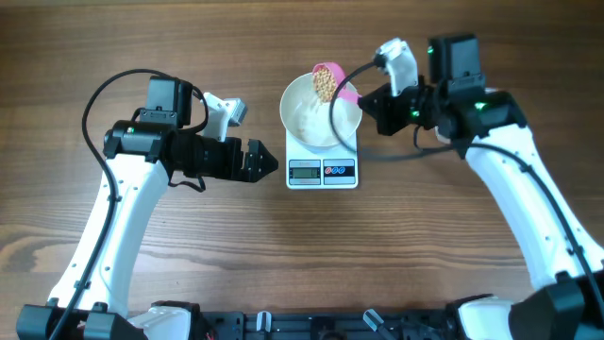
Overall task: Scoop item into bowl and weigh 150g on scale
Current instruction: 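Tip the scoop to pour soybeans into the white bowl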
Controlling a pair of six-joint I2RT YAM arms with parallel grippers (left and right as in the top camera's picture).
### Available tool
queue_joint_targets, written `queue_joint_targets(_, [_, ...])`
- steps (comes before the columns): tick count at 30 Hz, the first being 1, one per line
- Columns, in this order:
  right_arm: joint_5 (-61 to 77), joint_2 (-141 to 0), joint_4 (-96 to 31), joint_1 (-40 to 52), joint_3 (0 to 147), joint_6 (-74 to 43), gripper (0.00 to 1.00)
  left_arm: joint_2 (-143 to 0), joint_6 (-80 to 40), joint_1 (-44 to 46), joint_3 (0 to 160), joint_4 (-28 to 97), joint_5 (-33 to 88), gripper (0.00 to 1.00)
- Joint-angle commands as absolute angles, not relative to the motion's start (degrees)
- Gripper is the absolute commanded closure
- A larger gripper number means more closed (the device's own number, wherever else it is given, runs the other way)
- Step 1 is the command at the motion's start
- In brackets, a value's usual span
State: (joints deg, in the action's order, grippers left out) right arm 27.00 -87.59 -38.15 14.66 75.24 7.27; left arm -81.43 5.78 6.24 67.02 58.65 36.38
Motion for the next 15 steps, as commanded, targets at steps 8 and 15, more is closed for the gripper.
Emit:
queue_joint_targets(8, [5.26, -86.67, -40.64, 21.93, 75.53, 16.6, 0.95, -81.45, 7.11, 6.0, 66.46, 58.54, 37.45, 0.0])
queue_joint_targets(15, [2.59, -86.61, -40.1, 24.12, 75.53, 18.02, 0.96, -81.45, 7.11, 6.0, 66.46, 58.54, 37.45, 0.0])
